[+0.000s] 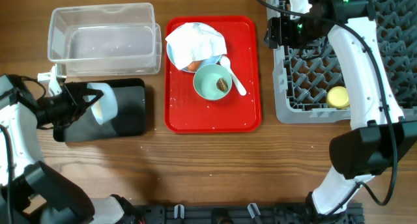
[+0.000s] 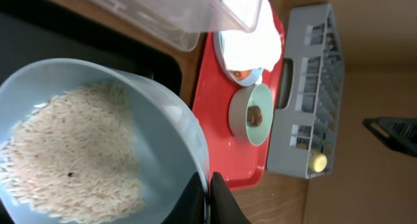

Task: Sort waste into correct bins and load items into the dishwasher rack
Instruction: 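Tip the rice bowl over the black tray to pour out rice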

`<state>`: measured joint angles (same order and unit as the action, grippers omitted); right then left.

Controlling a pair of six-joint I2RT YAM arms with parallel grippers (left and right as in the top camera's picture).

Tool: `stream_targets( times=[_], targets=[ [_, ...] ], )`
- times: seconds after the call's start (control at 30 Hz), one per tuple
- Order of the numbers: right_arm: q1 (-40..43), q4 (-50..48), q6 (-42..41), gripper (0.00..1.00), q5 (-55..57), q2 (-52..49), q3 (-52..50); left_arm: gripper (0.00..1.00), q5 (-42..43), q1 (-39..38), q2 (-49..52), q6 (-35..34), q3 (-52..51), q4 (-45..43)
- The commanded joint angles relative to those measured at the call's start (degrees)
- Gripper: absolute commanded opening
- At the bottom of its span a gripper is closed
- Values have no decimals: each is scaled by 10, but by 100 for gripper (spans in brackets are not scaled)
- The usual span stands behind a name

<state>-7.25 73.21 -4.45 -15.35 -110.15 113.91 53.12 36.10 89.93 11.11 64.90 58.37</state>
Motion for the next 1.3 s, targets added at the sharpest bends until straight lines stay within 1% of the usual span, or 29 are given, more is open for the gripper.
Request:
stream_targets(
  times=[0.0, 0.13, 0.2, 0.37, 0.57, 0.83, 0.9, 0.93, 1.03, 1.17, 1.27],
  targets=[
    [1, 1, 7, 82, 6, 6, -3, 4, 77, 6, 26, 37, -2, -26],
    [1, 1, 15, 82, 5, 6, -3, 4, 125, 8, 59, 37, -2, -52],
    [1, 2, 15, 82, 5, 6, -3, 4, 130, 11, 75, 44, -2, -52],
    [1, 8, 14, 82, 5, 6, -3, 4, 181, 28, 110, 52, -2, -54],
    [1, 12, 14, 82, 5, 6, -3, 4, 226, 50, 113, 52, -2, -10],
    [1, 12, 13, 82, 5, 6, -3, 4, 269, 51, 113, 50, -2, 16],
    [1, 12, 13, 82, 5, 6, -3, 4, 313, 51, 113, 50, -2, 16],
    [1, 12, 13, 82, 5, 6, -3, 4, 322, 51, 113, 50, -2, 17],
    [1, 12, 13, 82, 5, 6, -3, 4, 325, 51, 113, 50, -2, 25],
    [1, 12, 13, 82, 5, 6, -3, 4, 366, 50, 113, 50, -2, 45],
    [1, 12, 13, 82, 5, 6, -3, 4, 372, 50, 113, 49, -2, 60]
  ],
)
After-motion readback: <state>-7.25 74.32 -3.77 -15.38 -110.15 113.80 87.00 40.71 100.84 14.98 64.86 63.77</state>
